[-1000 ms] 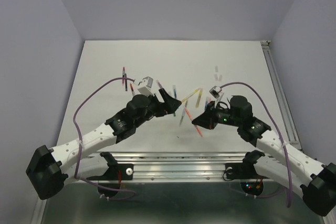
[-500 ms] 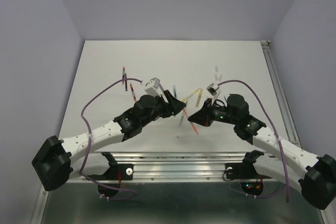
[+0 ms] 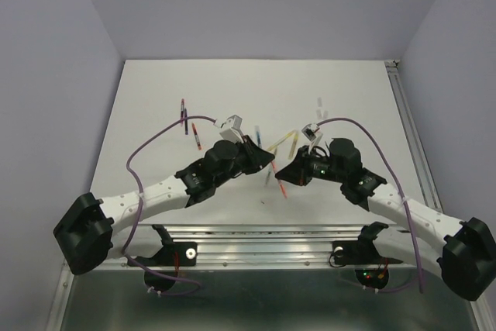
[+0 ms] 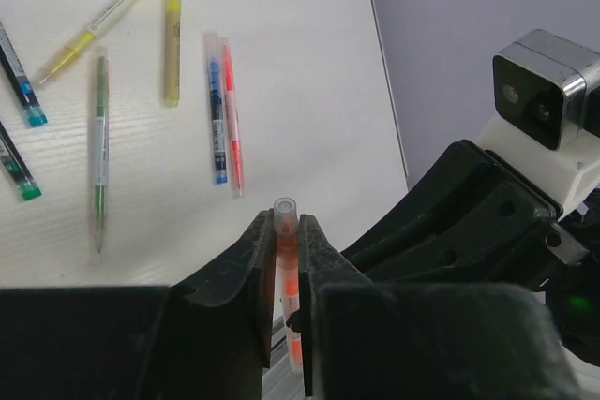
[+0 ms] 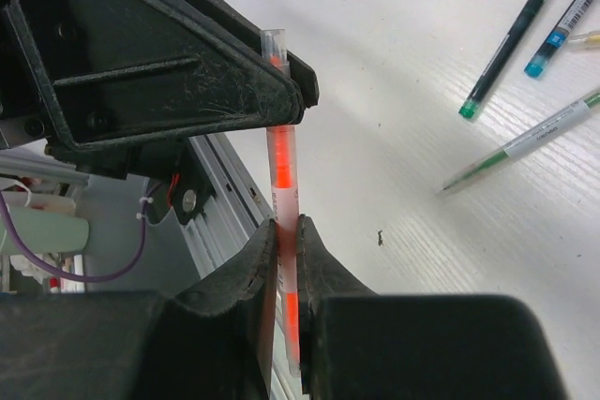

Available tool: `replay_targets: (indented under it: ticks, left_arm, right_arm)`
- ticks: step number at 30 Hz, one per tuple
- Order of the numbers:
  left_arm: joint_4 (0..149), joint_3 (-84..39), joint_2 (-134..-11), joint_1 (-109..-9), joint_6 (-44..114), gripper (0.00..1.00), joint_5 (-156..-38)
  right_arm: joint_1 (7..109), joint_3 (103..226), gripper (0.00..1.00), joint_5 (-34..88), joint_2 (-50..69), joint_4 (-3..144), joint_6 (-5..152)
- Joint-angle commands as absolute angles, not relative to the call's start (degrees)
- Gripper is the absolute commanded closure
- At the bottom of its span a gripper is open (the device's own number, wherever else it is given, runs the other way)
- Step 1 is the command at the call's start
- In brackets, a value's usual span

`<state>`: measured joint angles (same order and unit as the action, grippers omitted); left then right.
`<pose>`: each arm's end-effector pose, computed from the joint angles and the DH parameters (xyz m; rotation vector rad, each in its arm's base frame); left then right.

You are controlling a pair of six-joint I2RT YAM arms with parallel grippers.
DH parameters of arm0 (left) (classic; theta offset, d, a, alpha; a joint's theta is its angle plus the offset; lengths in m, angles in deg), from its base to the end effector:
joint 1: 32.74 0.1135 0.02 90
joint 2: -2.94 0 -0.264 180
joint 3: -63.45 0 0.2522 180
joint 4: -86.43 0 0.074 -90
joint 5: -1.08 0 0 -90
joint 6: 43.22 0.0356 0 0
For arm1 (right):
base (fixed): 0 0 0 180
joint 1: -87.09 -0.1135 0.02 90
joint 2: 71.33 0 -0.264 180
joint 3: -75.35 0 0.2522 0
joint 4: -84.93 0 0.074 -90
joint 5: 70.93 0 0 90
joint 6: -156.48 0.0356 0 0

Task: Open the pen caps

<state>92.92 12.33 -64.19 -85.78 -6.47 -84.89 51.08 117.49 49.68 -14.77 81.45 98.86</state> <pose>0.1630 -0.2125 0.2691 -0.0608 1.9220 -1.2610 0.1660 0.1430 0.2388 -0.4662 2.0067 1.2838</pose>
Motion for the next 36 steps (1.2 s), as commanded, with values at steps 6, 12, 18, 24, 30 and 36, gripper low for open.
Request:
replay_targets:
  ticks: [6,12,18,24,30,36]
  left_arm:
    - [95.96,10.67,-63.77,-86.88,-7.80,1.00,-83.65]
    - [96.40,10.76,-63.68,-87.32,-8.15,1.00,-83.21]
    - [96.22,10.41,-63.51,-87.41,-6.84,1.00,-80.32]
    - [87.71,2.43,-65.08,-82.77,-2.71,1.00,-73.10]
    - [84.53,0.82,-64.12,-76.17,-1.12,1.00,-74.16]
    - [84.18,0.30,-67.19,-71.42,-1.74,1.00,-73.45]
  right_arm:
    - [50.53,121.37,0.73,50.36,-12.97,83.83,98.73]
    - [50.44,122.59,0.66,51.15,-10.25,84.35,98.38]
    - [49.92,122.78,0.99,51.41,-9.63,83.92,99.78]
    - [46.76,114.97,0.99,50.63,-15.16,80.23,104.87]
    - [46.05,105.73,0.99,47.91,-27.63,77.51,109.37]
    - [46.05,107.82,0.99,39.39,-33.18,67.41,108.40]
